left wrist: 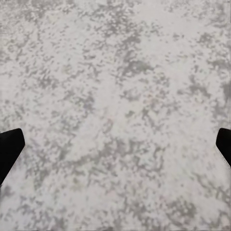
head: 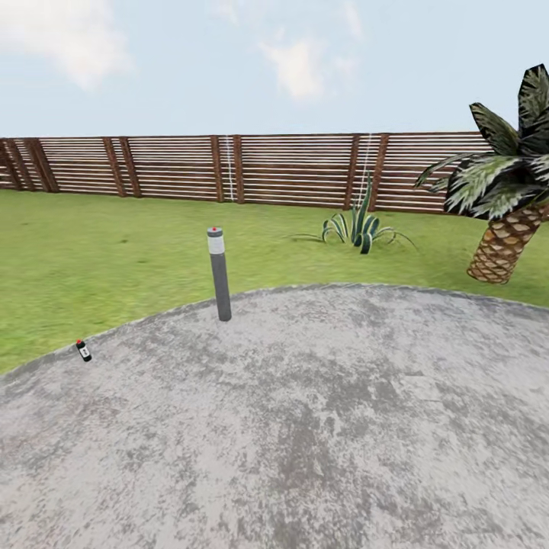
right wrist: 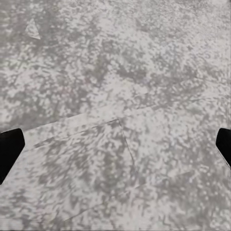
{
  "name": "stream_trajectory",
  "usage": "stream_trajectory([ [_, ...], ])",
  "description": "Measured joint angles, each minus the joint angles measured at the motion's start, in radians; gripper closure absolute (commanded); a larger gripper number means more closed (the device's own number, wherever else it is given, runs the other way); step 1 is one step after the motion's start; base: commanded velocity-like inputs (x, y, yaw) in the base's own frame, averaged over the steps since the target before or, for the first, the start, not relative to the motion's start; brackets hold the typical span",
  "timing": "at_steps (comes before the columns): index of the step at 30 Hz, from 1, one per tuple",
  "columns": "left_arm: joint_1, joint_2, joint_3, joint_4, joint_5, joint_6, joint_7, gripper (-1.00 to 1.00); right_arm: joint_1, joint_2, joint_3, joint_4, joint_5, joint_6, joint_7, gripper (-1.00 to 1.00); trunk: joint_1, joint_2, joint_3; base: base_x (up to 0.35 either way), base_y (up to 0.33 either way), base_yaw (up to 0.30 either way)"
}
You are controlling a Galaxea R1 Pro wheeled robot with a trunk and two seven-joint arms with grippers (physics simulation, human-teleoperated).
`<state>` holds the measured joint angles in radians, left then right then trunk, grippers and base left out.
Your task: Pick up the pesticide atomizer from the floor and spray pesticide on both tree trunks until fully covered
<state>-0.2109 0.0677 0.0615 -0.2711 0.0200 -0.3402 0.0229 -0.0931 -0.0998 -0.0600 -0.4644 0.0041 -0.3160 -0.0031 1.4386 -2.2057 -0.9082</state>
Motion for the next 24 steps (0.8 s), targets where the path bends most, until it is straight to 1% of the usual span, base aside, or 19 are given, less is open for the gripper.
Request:
stream_trajectory([
  [24, 0.000, 0.000, 0.000, 0.000, 0.001, 0.000, 0.000, -1.00, 0.000, 0.000, 0.000, 0.001, 0.000, 0.000, 0.000, -1.00, 0.000, 0.000, 0.000, 0.338, -0.081, 0.276],
])
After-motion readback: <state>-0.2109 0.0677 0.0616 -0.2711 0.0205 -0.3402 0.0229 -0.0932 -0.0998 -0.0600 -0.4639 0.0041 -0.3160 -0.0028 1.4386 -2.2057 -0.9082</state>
